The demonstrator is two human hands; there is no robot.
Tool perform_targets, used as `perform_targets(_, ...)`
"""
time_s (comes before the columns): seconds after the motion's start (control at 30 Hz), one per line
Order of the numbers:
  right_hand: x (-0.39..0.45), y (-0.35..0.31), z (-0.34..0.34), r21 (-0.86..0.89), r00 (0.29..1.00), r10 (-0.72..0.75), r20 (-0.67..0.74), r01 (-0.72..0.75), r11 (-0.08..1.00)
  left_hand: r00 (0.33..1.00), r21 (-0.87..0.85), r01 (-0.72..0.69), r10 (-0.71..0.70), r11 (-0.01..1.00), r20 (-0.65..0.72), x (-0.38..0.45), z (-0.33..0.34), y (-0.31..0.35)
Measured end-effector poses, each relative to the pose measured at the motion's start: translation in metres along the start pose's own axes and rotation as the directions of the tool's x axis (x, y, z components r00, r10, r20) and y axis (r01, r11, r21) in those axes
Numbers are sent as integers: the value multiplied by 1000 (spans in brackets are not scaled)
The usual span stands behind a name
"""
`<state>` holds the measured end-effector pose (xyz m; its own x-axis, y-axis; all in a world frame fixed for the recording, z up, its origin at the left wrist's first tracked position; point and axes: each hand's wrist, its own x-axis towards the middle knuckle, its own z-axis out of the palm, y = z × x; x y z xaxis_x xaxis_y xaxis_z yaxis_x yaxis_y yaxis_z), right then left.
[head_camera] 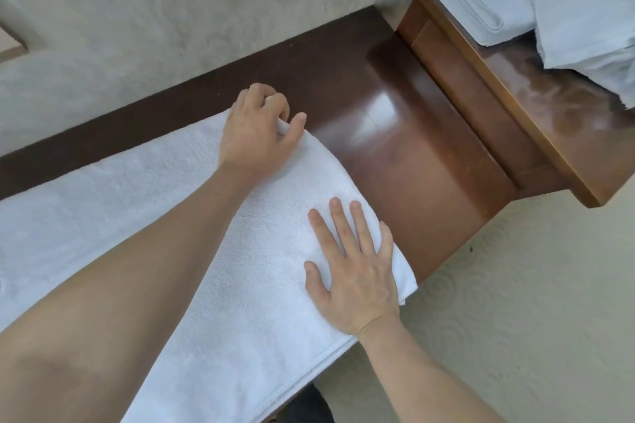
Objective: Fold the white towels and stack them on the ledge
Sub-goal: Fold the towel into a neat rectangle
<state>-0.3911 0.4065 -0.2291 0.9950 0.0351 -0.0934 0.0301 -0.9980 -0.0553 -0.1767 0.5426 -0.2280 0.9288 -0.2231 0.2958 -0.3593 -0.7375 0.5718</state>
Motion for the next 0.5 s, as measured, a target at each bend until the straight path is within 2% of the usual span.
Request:
perform_targets(0.1, 0, 0, -2, 5, 1000, 2, -10, -2, 1000, 996, 76, -6, 12, 997, -86, -6, -5, 3)
perform_targets(0.17, 0, -1, -3, -6, 1000, 9, -16, -9, 1000, 994, 122, 51, -39, 991, -98, -11, -9, 3)
perform_targets(0.27, 0, 0, -5, 18, 1000, 14, -19, -14, 1000, 984, -55, 175, -177, 983, -27, -20, -15, 1)
perform_targets(0.33, 1, 0, -3, 21, 1000, 12, -17, -11, 1000, 959, -197, 281, -279, 939, 37, -25, -20, 4)
perform_targets(0.43, -2, -1, -4, 28, 1000, 11, -12, -10, 1000, 885, -270, 463, -457, 844, 88, -26, -27, 12)
perform_targets(0.5, 0, -2, -8, 54, 999, -9, -46, 12, 998, 765, -355, 629, -632, 691, 125, -21, -34, 18)
